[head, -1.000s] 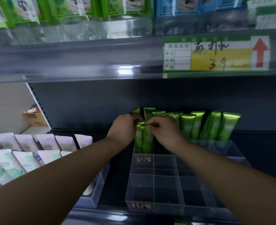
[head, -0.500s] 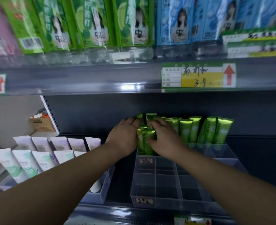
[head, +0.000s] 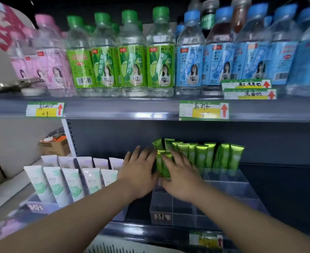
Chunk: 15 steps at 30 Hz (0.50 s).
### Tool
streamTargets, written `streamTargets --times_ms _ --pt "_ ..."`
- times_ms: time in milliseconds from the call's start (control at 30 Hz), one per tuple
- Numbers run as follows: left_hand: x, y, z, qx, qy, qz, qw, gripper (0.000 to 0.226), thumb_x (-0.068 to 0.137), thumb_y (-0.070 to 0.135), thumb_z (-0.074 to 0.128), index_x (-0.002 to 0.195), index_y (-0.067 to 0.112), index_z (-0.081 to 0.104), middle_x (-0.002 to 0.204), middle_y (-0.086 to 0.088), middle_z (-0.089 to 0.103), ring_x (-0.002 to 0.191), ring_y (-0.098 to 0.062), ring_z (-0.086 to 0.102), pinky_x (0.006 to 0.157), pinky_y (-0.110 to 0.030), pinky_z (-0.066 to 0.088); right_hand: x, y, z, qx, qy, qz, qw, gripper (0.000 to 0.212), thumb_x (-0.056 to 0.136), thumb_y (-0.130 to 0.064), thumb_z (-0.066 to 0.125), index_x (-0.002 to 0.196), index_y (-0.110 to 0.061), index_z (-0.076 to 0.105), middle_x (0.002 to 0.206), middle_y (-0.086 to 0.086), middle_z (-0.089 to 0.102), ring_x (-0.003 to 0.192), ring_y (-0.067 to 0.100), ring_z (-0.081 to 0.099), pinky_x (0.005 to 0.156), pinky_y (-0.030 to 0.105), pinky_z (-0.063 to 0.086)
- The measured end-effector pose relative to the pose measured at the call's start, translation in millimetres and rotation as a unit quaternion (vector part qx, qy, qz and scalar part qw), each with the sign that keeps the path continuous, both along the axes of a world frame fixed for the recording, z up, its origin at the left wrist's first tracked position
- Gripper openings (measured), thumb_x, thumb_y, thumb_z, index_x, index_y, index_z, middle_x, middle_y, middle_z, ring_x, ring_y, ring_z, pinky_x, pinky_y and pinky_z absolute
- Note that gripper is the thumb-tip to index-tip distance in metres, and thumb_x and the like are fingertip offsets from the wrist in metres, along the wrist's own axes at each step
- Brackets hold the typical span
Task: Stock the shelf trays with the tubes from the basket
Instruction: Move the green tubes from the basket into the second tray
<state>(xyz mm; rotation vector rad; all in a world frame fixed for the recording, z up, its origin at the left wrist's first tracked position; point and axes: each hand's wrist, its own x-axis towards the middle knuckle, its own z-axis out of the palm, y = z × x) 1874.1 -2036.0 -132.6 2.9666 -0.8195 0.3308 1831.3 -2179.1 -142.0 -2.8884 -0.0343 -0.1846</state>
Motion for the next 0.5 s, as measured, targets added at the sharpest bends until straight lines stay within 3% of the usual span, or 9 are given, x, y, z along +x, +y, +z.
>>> streamTargets --times_ms 500 --pt "-83.4 44.7 -18.8 -0.018 0.022 0.041 0.999 0.073 0.093 0.051 0.037 0.151 0.027 -0.002 0.159 0.003 -0.006 0.147 -0.020 -0.010 0.120 -0.044 0.001 -80.1 34.8 -5.2 -0.019 0.025 0.015 0.999 0.075 0.092 -0.047 0.044 0.150 -0.031 0.000 0.158 -0.004 -0.017 0.145 0.022 -0.015 0.117 0.045 0.000"
